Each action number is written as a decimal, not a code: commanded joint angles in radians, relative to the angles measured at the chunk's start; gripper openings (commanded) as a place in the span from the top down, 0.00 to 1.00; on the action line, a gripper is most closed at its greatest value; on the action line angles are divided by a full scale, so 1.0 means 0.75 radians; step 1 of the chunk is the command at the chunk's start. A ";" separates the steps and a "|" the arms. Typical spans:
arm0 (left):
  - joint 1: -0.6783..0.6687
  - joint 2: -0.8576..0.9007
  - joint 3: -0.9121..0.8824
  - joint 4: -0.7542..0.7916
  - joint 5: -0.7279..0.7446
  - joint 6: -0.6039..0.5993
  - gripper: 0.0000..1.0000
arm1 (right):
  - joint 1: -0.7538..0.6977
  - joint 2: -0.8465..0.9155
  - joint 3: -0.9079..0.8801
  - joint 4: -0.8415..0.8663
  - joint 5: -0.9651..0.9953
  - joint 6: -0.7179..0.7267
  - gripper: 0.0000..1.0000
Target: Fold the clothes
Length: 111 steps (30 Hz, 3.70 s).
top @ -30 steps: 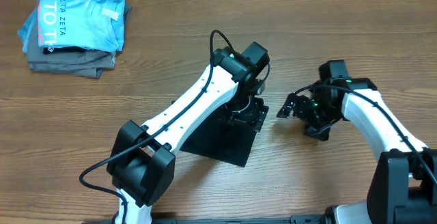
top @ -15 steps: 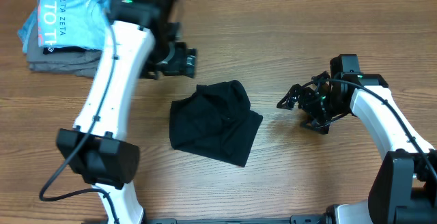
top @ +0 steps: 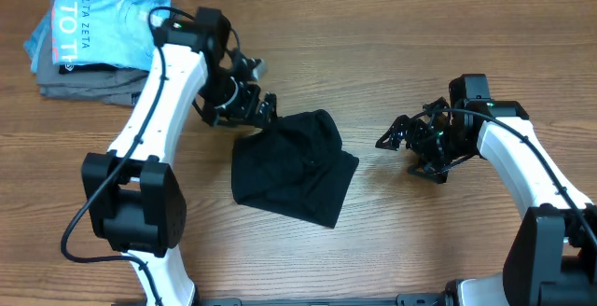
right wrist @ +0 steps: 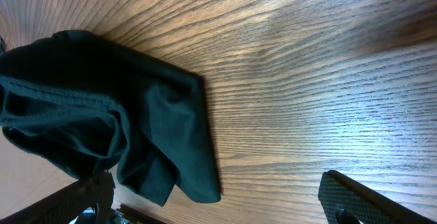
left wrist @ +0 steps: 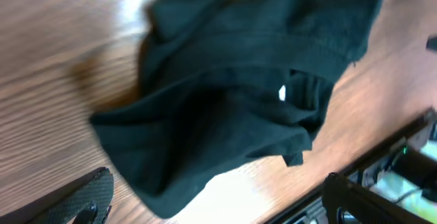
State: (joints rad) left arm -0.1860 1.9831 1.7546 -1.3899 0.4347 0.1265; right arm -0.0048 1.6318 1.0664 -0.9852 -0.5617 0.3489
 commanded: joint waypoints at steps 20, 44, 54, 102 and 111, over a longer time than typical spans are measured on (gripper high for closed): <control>-0.172 -0.020 -0.233 0.078 0.103 0.102 0.69 | 0.005 -0.002 0.038 -0.005 -0.012 -0.012 0.00; -0.571 -0.021 -0.233 -0.070 0.320 0.028 0.72 | -0.057 -0.002 0.039 0.107 -0.019 0.065 0.00; -0.625 -0.025 -0.160 -0.071 0.368 0.042 0.45 | -0.165 -0.001 0.039 0.116 -0.103 0.058 0.00; -0.076 -0.108 -0.375 0.185 -0.440 -0.778 0.00 | 0.740 0.275 0.202 0.213 0.599 0.425 0.55; -0.076 -0.108 -0.375 0.186 -0.440 -0.777 0.00 | 0.682 0.276 0.202 0.071 0.741 0.444 0.88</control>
State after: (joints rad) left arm -0.2470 1.9030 1.4784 -1.2541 0.1150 -0.4431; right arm 0.5285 1.8347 1.1988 -0.9062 -0.0719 0.6773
